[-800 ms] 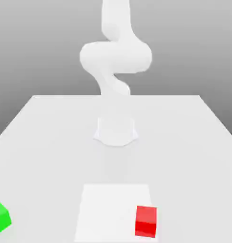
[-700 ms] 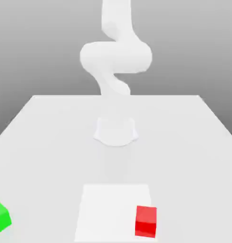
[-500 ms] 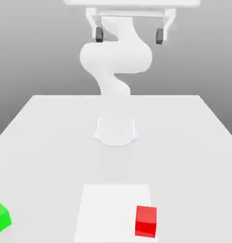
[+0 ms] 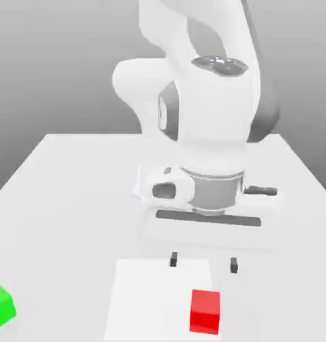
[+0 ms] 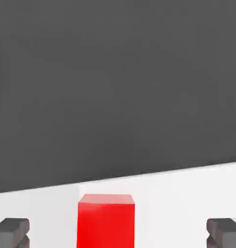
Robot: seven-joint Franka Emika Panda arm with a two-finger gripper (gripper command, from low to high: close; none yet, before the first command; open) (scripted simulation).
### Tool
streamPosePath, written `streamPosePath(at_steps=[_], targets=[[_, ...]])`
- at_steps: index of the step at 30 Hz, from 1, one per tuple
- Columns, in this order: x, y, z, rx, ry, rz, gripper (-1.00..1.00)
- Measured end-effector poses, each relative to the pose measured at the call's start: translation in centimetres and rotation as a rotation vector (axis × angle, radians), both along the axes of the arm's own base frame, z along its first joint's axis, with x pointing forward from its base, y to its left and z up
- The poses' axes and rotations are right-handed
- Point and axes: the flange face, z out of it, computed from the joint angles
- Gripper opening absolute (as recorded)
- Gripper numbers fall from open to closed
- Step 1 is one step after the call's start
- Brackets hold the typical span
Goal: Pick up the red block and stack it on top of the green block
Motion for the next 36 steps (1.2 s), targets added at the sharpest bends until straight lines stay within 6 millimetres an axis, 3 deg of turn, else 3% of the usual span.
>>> streamPosePath(at_steps=[5, 6, 13, 18, 24, 27, 30, 32, 34, 35, 36], targets=[[-0.4, 0.2, -6.7, 0.007, 0.025, -0.005, 0.00], [-0.5, 0.3, -7.6, 0.007, 0.025, -0.005, -1.00], [-0.5, 0.3, -7.6, 0.007, 0.024, -0.005, -1.00], [-0.4, 0.0, -2.2, 0.007, 0.025, -0.014, -1.00], [2.1, -14.2, -0.4, 0.011, 0.030, -0.400, -1.00], [1.7, -21.7, 0.3, 0.014, 0.029, -0.593, -1.00], [0.0, -29.2, 1.2, 0.018, 0.025, -0.787, -1.00], [-1.4, -34.2, 0.4, 0.020, 0.022, -0.917, -1.00], [-2.4, -37.1, -2.4, 0.020, 0.020, -0.992, -1.00], [-2.6, -37.6, -3.5, 0.020, 0.020, -1.006, 1.00], [-2.6, -37.6, -3.5, 0.020, 0.020, -1.006, 1.00]])
